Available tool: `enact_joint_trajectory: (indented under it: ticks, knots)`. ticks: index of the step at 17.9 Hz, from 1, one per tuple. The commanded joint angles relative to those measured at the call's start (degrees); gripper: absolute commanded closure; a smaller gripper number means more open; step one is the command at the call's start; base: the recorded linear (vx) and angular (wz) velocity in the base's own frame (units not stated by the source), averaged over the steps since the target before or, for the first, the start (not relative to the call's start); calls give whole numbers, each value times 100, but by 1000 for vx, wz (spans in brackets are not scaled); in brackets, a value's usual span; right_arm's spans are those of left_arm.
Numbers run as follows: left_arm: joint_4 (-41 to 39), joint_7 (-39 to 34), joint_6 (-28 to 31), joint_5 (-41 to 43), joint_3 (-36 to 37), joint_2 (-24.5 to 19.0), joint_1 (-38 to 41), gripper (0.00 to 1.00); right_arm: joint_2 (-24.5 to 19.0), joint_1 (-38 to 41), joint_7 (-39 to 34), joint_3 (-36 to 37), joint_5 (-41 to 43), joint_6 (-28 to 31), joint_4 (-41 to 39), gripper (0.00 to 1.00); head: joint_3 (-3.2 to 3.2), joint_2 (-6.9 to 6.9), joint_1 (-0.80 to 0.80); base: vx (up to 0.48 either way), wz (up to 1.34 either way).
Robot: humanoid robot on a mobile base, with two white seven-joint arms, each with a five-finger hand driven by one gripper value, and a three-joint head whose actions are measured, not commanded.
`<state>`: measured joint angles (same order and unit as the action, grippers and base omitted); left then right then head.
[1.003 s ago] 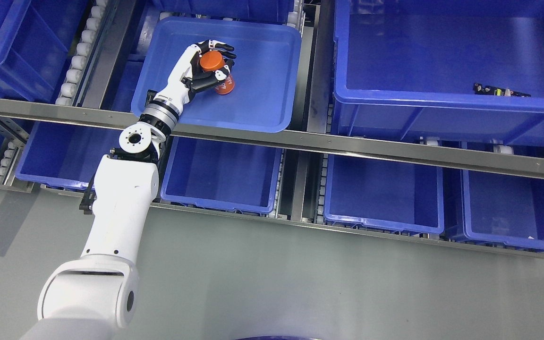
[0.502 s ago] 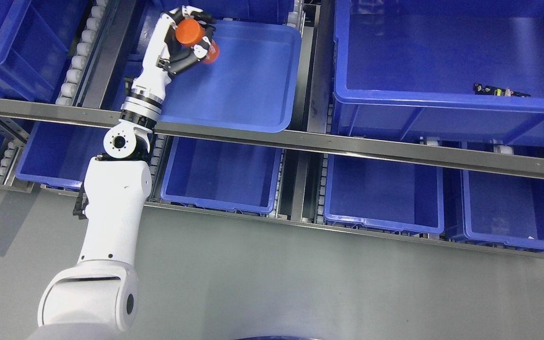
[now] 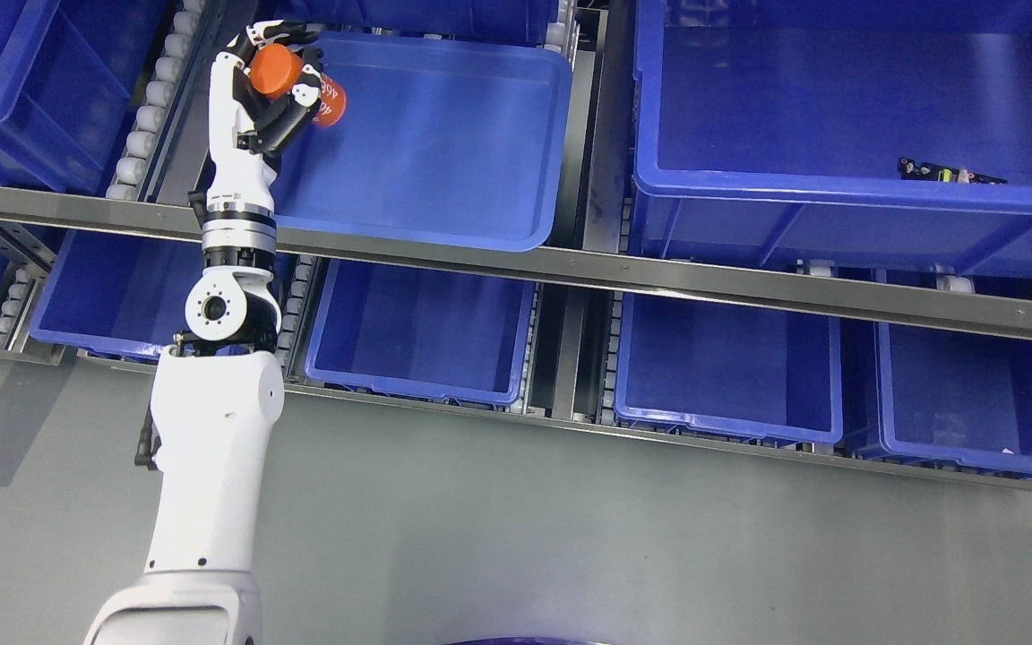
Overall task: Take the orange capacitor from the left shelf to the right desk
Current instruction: 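Lift the orange capacitor up out of the blue bin with left hand, then hold the capacitor in the left hand while turning toward the steel table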
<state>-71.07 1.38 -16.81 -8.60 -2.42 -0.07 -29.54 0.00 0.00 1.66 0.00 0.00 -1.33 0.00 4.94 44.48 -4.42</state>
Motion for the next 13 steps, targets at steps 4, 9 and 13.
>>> enact_joint_trajectory:
  ticks: [4, 9, 13]
  knots:
    - [-1858, -59, 81, -107, 304, -93, 844, 99, 100, 114, 1, 70, -18, -8, -100, 0, 0, 0, 0, 0, 0]
    - [-1998, -59, 46, -115, 286, -93, 986, 99, 100, 114, 1, 70, -18, -8, -100, 0, 0, 0, 0, 0, 0]
    - [-2007, -59, 37, -124, 128, -93, 995, 99, 100, 114, 1, 70, -18, -8, -100, 0, 0, 0, 0, 0, 0]
